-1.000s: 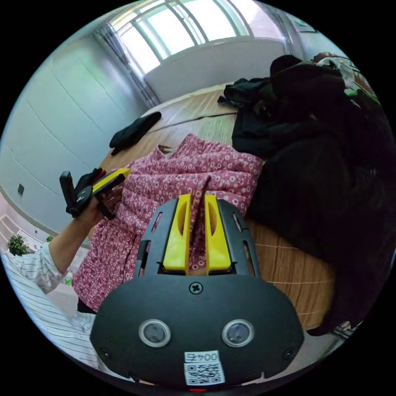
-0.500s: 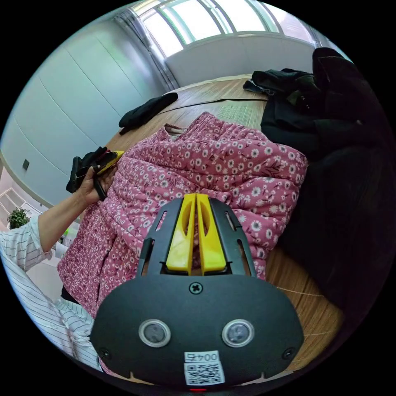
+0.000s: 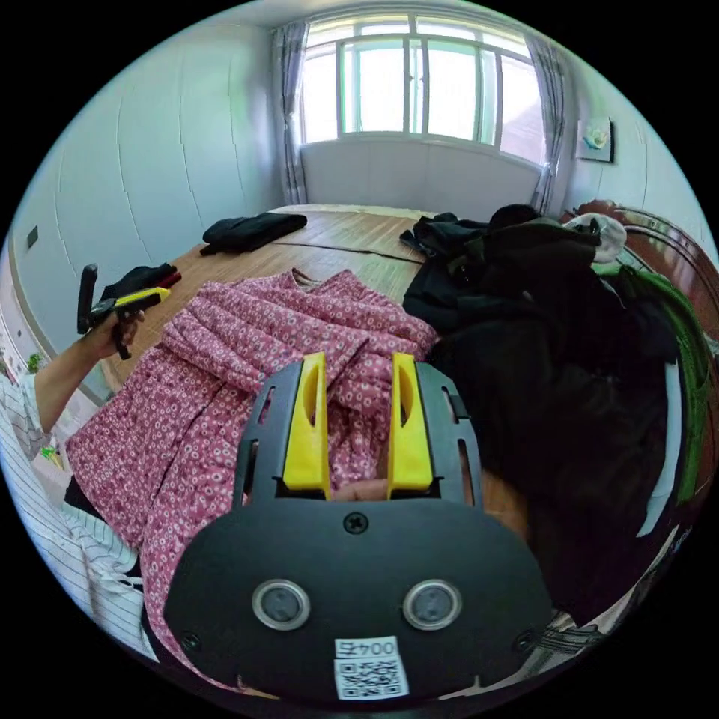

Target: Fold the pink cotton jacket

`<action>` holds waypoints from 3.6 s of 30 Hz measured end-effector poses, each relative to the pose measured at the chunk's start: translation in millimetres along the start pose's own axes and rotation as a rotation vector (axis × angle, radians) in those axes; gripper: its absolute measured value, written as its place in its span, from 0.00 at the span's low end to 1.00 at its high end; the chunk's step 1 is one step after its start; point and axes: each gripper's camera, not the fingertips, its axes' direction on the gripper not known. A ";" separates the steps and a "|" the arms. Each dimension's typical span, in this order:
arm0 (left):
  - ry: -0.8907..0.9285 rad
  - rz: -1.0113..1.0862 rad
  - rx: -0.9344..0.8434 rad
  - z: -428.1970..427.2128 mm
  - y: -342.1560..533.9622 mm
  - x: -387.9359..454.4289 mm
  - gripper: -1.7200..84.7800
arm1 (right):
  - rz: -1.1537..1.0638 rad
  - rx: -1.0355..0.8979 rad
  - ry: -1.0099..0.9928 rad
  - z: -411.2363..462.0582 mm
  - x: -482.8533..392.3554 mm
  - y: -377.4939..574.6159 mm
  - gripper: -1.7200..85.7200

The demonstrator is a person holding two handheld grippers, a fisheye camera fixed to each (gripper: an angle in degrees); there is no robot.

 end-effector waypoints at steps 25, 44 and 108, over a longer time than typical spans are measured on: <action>-0.162 0.307 -0.119 -29.7 142.0 93.8 0.11 | 0.244 -0.122 -0.286 25.4 -29.5 -7.8 0.09; -0.060 0.184 -0.181 -142.0 175.4 101.1 0.06 | -0.029 -0.132 -0.027 -88.7 -117.2 26.7 0.10; 0.748 -0.727 -0.144 -515.8 210.1 -97.5 0.06 | 0.366 -0.106 -0.784 -294.1 90.9 290.2 0.07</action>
